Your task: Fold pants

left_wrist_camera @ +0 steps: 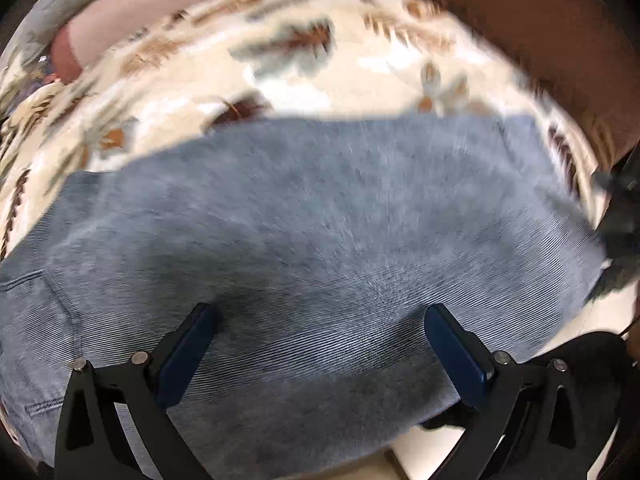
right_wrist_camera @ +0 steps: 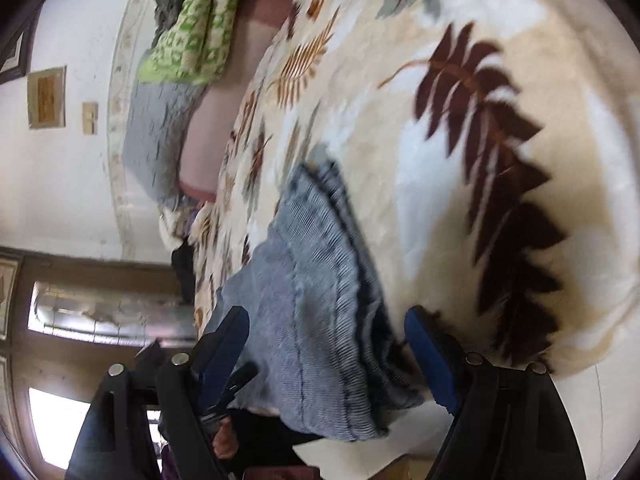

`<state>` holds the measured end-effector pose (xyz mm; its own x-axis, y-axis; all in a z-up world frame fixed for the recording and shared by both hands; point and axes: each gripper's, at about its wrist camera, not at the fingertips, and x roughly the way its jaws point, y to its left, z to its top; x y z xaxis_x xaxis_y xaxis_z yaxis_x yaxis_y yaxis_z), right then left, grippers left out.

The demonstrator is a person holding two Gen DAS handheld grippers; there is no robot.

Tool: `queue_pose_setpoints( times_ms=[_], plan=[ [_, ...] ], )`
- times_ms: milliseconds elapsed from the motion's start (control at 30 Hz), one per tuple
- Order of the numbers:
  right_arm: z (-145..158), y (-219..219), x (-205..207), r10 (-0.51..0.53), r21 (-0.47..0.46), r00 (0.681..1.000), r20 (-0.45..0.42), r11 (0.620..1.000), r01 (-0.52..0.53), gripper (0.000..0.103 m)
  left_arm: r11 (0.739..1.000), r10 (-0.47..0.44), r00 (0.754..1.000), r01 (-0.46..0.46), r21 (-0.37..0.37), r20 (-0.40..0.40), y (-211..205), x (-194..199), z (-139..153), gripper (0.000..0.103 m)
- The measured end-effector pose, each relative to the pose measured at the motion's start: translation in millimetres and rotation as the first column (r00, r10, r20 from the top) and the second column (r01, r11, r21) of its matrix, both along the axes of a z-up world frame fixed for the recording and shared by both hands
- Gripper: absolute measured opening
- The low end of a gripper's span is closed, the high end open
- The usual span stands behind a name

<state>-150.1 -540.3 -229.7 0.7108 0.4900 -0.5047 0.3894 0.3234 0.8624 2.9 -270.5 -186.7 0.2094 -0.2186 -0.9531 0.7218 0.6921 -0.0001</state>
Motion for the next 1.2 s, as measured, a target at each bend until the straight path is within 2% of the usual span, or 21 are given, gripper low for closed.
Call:
queue_pose_setpoints(
  times_ms=[33, 67, 100, 167, 200, 233, 300, 367, 433, 567, 767, 900, 1033, 1133, 1167, 1200],
  plan=[
    [-1.4, 0.7, 2.1, 0.003, 0.008, 1.000, 0.010, 1.000, -0.003, 0.082, 0.999, -0.038, 0.998, 0.037, 0.037, 0.043, -4.5, -5.4, -3.5, 0.103],
    [-2.5, 0.6, 3.5, 0.004, 0.011, 1.000, 0.013, 1.000, -0.005, 0.082, 0.997, -0.061, 0.995, 0.058, 0.042, 0.084, -6.5, -10.3, -1.7, 0.103],
    [-4.5, 0.6, 5.2, 0.006, 0.013, 1.000, 0.014, 1.000, -0.006, 0.081, 0.997, -0.065, 0.994, 0.060, 0.049, 0.088, -7.0, -12.0, -0.8, 0.103],
    [-4.9, 0.4, 8.4, 0.005, -0.006, 1.000, -0.006, 1.000, -0.005, 0.060, 0.998, -0.048, 0.998, 0.046, 0.039, 0.052, -4.5, -8.6, -0.8, 0.103],
    [-7.0, 0.3, 9.8, 0.013, -0.019, 1.000, -0.026, 1.000, -0.014, 0.031, 0.998, -0.052, 0.998, 0.050, 0.036, 0.041, -2.6, -7.1, -0.2, 0.103],
    [-10.6, 1.2, 10.8, 0.017, -0.021, 0.999, -0.042, 1.000, -0.018, 0.017, 0.998, -0.056, 0.998, 0.054, 0.037, 0.039, -0.8, -6.8, 0.3, 0.103],
    [-9.5, 3.3, 11.1, 0.008, -0.028, 0.999, -0.044, 1.000, -0.009, 0.017, 0.998, -0.052, 0.998, 0.051, 0.035, 0.033, 7.0, -6.5, 3.3, 0.103],
    [0.0, 4.8, 9.5, 0.002, -0.051, 1.000, -0.014, 0.999, -0.003, 0.012, 0.999, -0.028, 0.999, 0.028, 0.019, 0.033, 18.8, -4.5, 7.2, 0.103],
    [14.2, 9.3, 8.8, -0.010, -0.057, 0.999, 0.040, 0.998, 0.012, 0.011, 1.000, 0.008, 0.999, -0.009, 0.016, 0.039, 33.9, 1.1, 10.3, 0.103],
    [46.1, 25.4, 20.8, -0.005, -0.094, 0.997, 0.083, 0.996, 0.013, 0.011, 0.995, 0.101, 0.994, -0.100, -0.010, 0.040, 70.8, 18.5, 20.9, 0.103],
    [113.3, 74.2, 58.8, 0.080, -0.168, 0.983, 0.167, 0.984, -0.051, 0.011, 0.964, 0.250, 0.968, -0.247, -0.095, 0.030, 133.1, 41.0, 44.8, 0.103],
    [132.0, 131.3, 94.5, 0.184, -0.208, 0.968, 0.172, 0.967, -0.147, 0.011, 0.935, 0.332, 0.943, -0.324, -0.145, 0.034, 170.7, 50.9, 57.0, 0.103],
    [125.0, 205.5, 142.7, 0.331, -0.253, 0.937, 0.113, 0.922, -0.295, 0.011, 0.902, 0.406, 0.913, -0.393, -0.180, 0.041, 209.2, 63.5, 64.1, 0.103],
    [99.1, 259.4, 182.5, 0.451, -0.258, 0.892, -0.004, 0.862, -0.437, 0.020, 0.880, 0.451, 0.892, -0.439, -0.180, 0.032, 233.1, 71.3, 63.6, 0.103],
    [87.3, 278.5, 195.5, 0.494, -0.231, 0.868, -0.037, 0.841, -0.489, 0.027, 0.874, 0.465, 0.885, -0.453, -0.176, 0.027, 240.0, 74.2, 62.4, 0.103],
    [80.6, 289.6, 202.7, 0.522, -0.205, 0.852, -0.045, 0.830, -0.519, 0.046, 0.867, 0.477, 0.879, -0.467, -0.174, 0.020, 247.2, 76.6, 60.4, 0.103]
  ],
)
